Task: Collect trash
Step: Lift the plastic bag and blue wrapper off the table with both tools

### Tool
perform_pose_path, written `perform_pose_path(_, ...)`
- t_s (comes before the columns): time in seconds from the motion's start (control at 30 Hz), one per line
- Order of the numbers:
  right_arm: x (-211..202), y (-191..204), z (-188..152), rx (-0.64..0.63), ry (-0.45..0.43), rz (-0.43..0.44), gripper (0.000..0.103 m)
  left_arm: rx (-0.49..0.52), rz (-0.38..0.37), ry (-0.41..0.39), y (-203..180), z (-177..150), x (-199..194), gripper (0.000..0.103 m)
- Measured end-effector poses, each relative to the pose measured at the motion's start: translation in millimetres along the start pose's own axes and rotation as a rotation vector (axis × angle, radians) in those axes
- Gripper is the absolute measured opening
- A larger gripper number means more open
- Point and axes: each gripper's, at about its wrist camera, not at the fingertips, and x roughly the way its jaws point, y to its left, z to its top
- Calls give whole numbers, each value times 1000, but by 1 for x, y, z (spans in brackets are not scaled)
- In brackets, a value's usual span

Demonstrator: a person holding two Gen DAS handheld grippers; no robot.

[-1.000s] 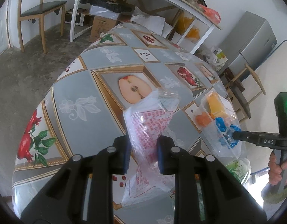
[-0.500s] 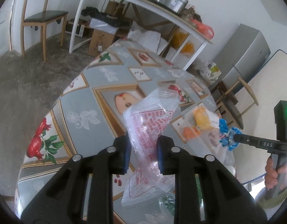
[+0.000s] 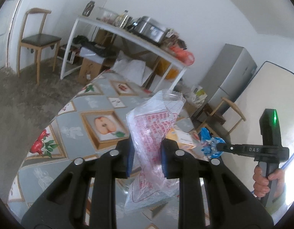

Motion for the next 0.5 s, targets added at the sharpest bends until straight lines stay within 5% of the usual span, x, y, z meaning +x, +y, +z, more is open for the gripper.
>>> perform_pose_path(0.5,-50,-5,-41,59,-49,19,15,70,-92,30,-55,-34,-11,21)
